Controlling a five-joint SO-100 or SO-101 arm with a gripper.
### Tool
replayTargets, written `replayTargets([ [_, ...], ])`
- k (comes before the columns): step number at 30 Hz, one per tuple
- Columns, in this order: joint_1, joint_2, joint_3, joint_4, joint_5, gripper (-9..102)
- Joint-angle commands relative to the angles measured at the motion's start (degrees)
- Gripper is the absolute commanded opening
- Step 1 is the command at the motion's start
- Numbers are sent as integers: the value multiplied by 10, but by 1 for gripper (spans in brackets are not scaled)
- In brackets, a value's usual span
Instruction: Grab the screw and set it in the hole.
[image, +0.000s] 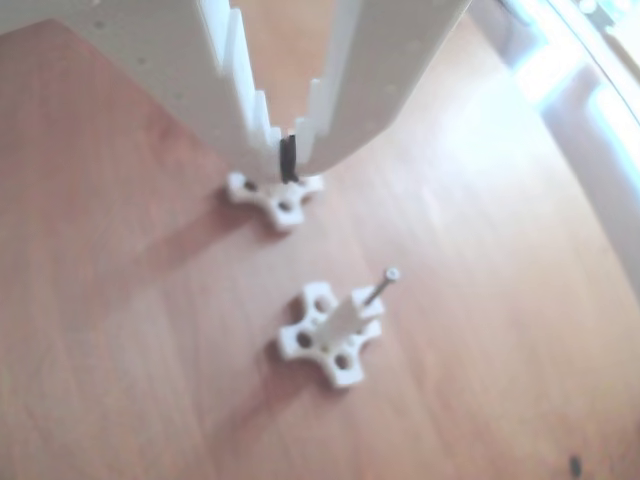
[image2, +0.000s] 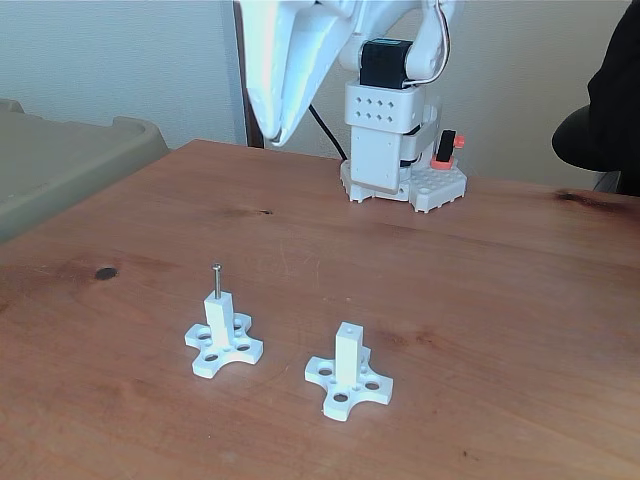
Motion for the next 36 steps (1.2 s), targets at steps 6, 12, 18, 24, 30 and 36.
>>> replayTargets([
  [6,-4,-155,-182,38,25,-4],
  [12,0,-248,-284,73,38,-3],
  [18,3,-297,-331,86,44,1],
  [24,11,-331,-346,87,45,6],
  [30,11,-366,-352,83,47,8],
  [36,4,-382,-351,78,46,9],
])
